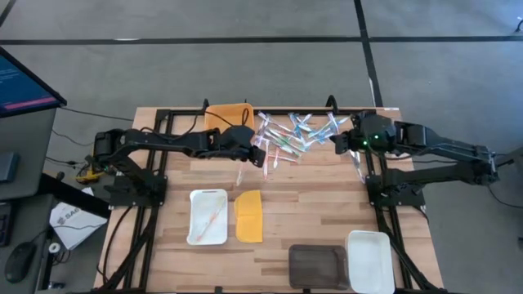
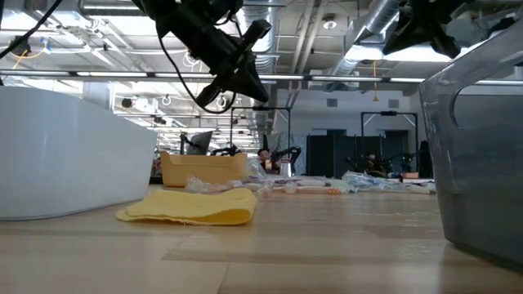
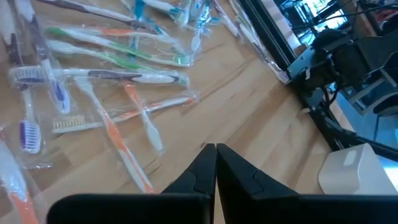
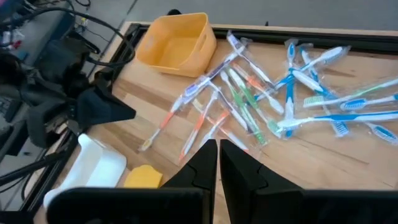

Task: Pick & Place Toothbrushes
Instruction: Move the bottom white bin to the middle left of the table

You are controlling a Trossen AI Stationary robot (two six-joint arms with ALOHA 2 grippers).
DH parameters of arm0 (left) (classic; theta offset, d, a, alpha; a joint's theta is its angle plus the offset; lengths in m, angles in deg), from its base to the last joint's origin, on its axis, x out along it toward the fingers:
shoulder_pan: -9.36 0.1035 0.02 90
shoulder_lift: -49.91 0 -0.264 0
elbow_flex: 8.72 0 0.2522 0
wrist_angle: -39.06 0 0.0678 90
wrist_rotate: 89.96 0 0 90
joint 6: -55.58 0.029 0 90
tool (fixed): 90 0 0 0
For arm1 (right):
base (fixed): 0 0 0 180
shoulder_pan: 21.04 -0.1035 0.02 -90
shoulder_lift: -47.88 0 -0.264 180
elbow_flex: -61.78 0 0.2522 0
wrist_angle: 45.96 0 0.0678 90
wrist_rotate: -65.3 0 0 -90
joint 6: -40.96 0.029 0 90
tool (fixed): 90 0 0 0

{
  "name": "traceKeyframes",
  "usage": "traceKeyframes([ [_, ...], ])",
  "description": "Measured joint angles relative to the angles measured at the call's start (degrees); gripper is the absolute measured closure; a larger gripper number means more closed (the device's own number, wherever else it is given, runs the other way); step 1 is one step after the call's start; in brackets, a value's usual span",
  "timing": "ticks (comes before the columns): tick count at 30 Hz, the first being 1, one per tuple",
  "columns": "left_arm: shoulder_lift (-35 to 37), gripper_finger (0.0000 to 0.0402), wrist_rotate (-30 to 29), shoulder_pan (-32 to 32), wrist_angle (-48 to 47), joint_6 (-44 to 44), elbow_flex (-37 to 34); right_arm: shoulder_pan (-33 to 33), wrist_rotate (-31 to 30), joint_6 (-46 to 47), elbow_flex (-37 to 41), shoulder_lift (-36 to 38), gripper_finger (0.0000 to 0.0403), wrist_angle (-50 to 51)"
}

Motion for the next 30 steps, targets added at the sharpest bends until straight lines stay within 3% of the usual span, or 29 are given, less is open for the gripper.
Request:
traceKeyframes([
  [30, 0.0, 0.0394, -0.1, 0.0, 1.9, 0.0, 0.0, -0.1, 0.1, 0.0, 0.0, -0.7, 0.0386, 0.0],
])
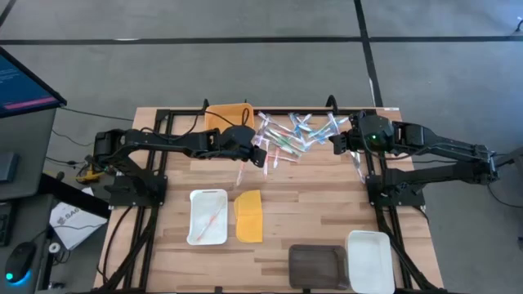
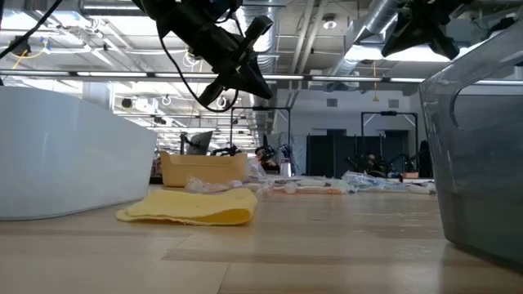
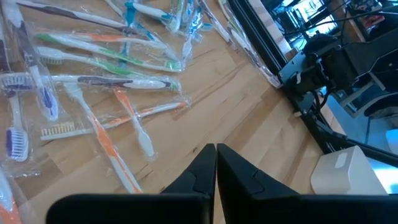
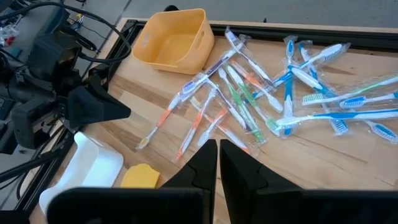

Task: Pick & Place Toothbrushes
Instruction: Move the bottom white bin to the middle left of the table

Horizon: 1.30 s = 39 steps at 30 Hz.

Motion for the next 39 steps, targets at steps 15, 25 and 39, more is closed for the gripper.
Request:
traceKeyframes([
  [15, 0.0, 0.0394, 0.0, 0.0, 1.2, 0.0, 0.0, 0.0, 0.0, 0.0, 0.0, 0.0, 0.0386, 0.0],
  [25, 0.0, 0.0394, 0.0, 0.0, 1.9, 0.0, 0.0, 0.0, 0.0, 0.0, 0.0, 0.0, 0.0386, 0.0],
  [39, 0.0, 0.0394, 0.0, 0.0, 2.7, 0.0, 0.0, 0.0, 0.0, 0.0, 0.0, 0.0, 0.0386, 0.0],
])
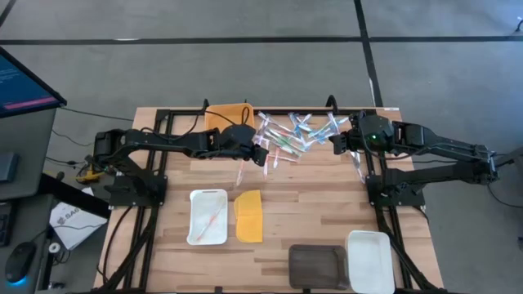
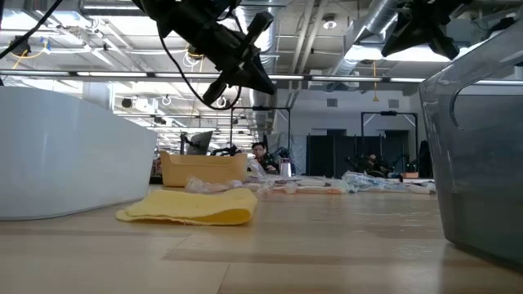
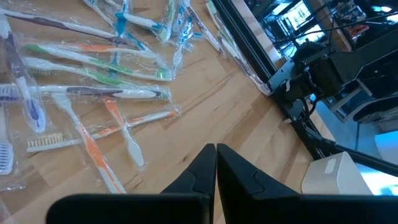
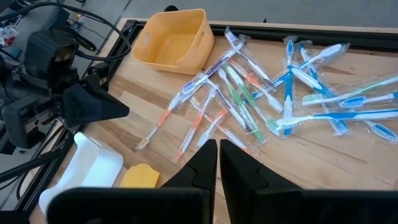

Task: Pick & Place Toothbrushes
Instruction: Move the bottom white bin to the middle left of the table

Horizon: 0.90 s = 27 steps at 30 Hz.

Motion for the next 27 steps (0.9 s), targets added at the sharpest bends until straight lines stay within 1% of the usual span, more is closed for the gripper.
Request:
traceKeyframes([
  [3, 0.0, 0.0394, 0.0, 0.0, 0.5, 0.0, 0.0, 0.0, 0.0, 0.0, 0.1, 0.0, 0.0386, -1.7],
  [7, 0.0, 0.0394, -0.5, 0.0, 5.5, -0.4, 0.0, 0.0, 0.0, 0.0, 0.1, 0.0, 0.0386, -7.9],
  [10, 0.0, 0.0394, 0.2, -0.4, 7.2, -0.4, 0.0, 0.0, -0.1, -0.1, 0.0, -0.6, 0.0386, -12.2],
  [16, 0.0, 0.0394, 1.1, -2.0, 8.2, -0.4, 0.0, 0.0, -0.2, -0.5, 0.0, -2.6, 0.0386, -12.2],
  [19, 0.0, 0.0394, 1.1, -2.6, 8.2, -0.4, 0.0, 0.4, -0.1, -5.0, 0.0, -4.1, 0.0386, -14.1],
  [21, 0.0, 0.0394, 1.1, -3.0, 8.2, -0.4, 0.0, 1.2, -0.1, -9.6, 0.0, -5.2, 0.0386, -13.6],
  [23, 0.0, 0.0394, 1.1, -3.5, 8.2, -0.4, 0.0, 2.4, 0.0, -13.3, 0.0, -7.0, 0.0386, -10.8],
  [27, 0.0, 0.0394, 1.1, -4.8, 8.2, -0.4, 0.0, 7.4, 1.5, -14.4, 0.0, -10.7, 0.0386, -1.8],
])
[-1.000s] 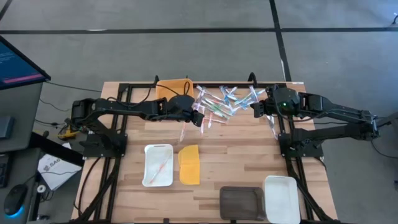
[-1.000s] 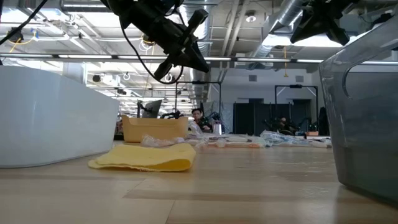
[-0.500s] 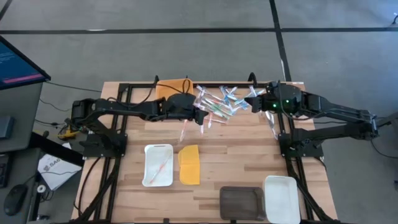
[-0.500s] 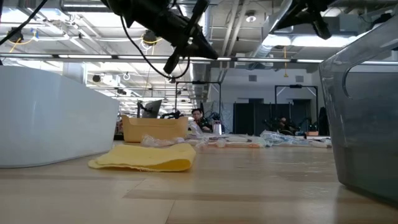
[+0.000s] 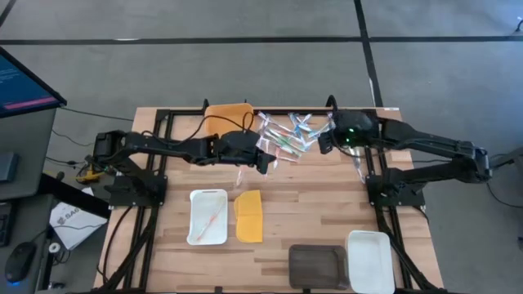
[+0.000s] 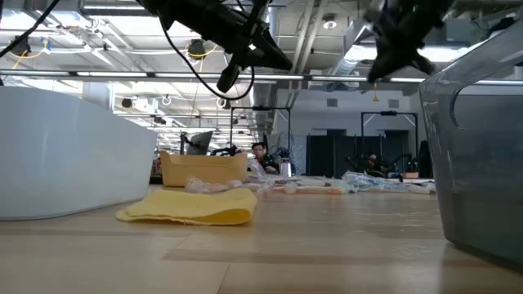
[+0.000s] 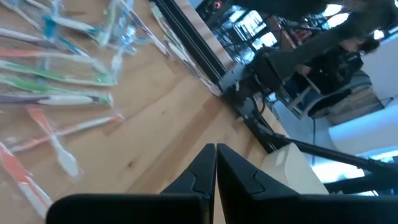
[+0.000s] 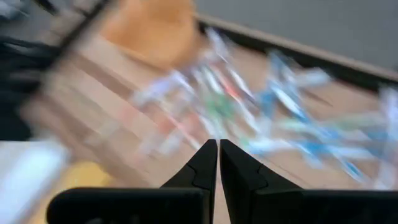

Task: Pick & Place Toothbrushes
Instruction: Move the bottom white bin to the middle left of the table

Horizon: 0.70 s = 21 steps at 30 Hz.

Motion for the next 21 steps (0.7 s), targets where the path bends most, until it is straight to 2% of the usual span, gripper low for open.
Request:
traceKeyframes([
  [6, 0.0, 0.0394, 0.0, -1.9, 0.3, -0.9, 0.0, 8.6, 2.1, -3.6, 0.0, -6.8, 0.0379, 11.4],
  [12, 0.0, 0.0394, 0.0, -2.6, 0.9, -2.6, 0.0, 16.3, 6.5, -6.2, 0.0, -13.1, 0.0352, 14.3],
  [17, 0.0, 0.0394, 0.0, -2.6, 1.6, -2.9, 0.0, 20.5, 8.6, -11.7, 0.0, -18.8, 0.0307, 15.4],
  [21, 0.0, 0.0394, 0.0, -2.8, 2.1, -3.0, 0.0, 22.7, 8.5, -13.9, 0.0, -22.3, 0.0248, 15.6],
])
